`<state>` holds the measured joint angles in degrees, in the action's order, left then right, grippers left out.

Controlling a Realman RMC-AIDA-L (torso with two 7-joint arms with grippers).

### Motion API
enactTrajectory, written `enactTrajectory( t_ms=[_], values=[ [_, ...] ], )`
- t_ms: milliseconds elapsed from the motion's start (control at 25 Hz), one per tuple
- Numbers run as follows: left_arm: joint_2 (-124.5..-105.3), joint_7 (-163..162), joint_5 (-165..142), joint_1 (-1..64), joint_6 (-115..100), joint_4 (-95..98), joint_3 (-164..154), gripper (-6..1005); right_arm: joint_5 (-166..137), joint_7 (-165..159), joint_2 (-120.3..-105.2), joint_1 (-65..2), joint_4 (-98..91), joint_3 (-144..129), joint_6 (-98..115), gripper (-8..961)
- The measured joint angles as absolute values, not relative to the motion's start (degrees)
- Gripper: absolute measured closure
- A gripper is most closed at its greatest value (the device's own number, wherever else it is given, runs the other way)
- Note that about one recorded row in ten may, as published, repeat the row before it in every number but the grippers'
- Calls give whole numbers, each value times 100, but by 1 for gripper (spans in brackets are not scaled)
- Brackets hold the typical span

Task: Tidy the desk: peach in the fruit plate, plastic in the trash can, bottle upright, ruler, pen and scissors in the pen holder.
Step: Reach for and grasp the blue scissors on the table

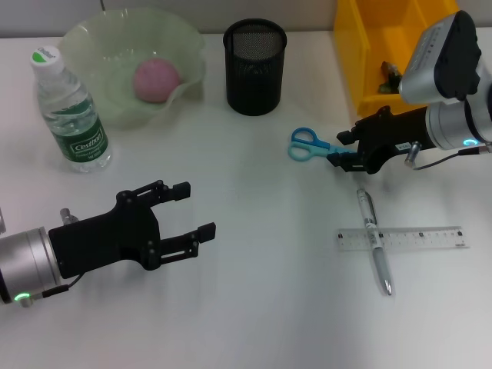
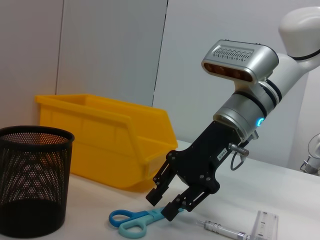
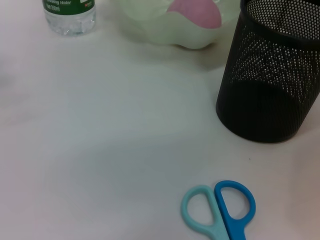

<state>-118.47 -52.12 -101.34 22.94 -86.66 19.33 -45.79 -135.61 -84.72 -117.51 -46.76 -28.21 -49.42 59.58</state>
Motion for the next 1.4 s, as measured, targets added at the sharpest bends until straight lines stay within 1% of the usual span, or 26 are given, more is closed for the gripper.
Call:
enactTrajectory(
  t_ms=[360,640,1280,1400],
  values=[
    [-11847,-5212,-10134,2294,-8666,1933,-4572,206,-13561,-8472,-11751,-4635,-2821,-4939,5901,550],
    [-11854,-5212,-10134,2305,-8673,1934,-4570,206,-13561,-8472,-11751,-4614,-2821,-4939,5842,607],
    [-11856,-5212,-10134,2329,-8677,1934,-4561,206,-13559,-8418,-11772,-4604,-2813,-4939,5809,628],
    [-11857,-5212,-10131,2329,-8679,1933,-4561,206,-13554,-8416,-11775,-4605,-2803,-4944,5767,685]
  ],
)
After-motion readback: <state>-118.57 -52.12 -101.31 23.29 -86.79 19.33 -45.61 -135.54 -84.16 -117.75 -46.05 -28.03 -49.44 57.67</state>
